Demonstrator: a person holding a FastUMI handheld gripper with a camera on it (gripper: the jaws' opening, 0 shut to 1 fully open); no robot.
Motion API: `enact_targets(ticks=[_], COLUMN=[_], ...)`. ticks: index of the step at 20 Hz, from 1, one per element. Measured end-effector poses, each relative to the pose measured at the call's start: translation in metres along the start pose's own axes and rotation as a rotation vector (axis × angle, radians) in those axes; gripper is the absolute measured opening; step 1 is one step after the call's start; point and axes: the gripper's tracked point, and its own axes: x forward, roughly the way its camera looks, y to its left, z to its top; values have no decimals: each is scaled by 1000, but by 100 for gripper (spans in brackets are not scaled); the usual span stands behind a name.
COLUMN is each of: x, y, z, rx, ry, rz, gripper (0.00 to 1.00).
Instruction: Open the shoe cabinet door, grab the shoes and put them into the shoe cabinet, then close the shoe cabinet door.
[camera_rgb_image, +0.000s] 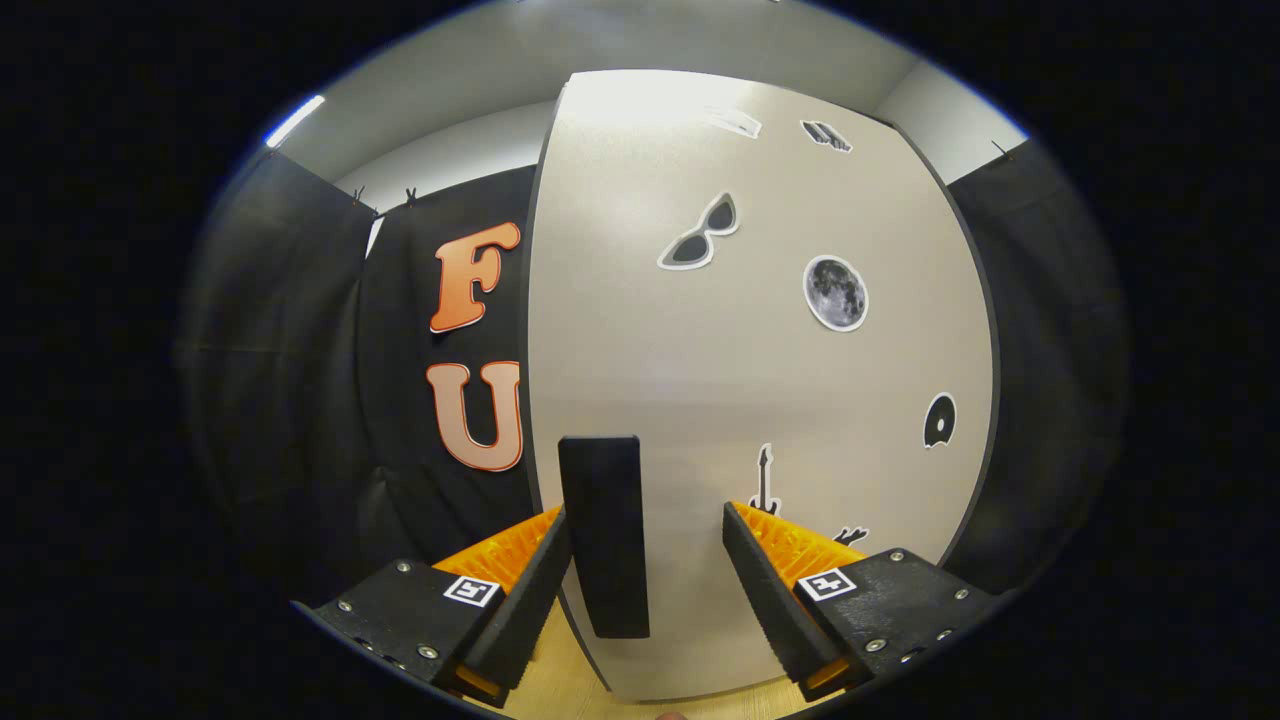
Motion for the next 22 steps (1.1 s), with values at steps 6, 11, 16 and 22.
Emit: enact_targets(ticks=[6,11,16,22], x=[-18,-43,-95,-185], y=[-3,-6,-34,-69], z=[11,14,19,25], rx=[3,2,-2,2], ry=[-4,-4,8,37], rz=[6,19,-5,-15], gripper=[93,93,93,93])
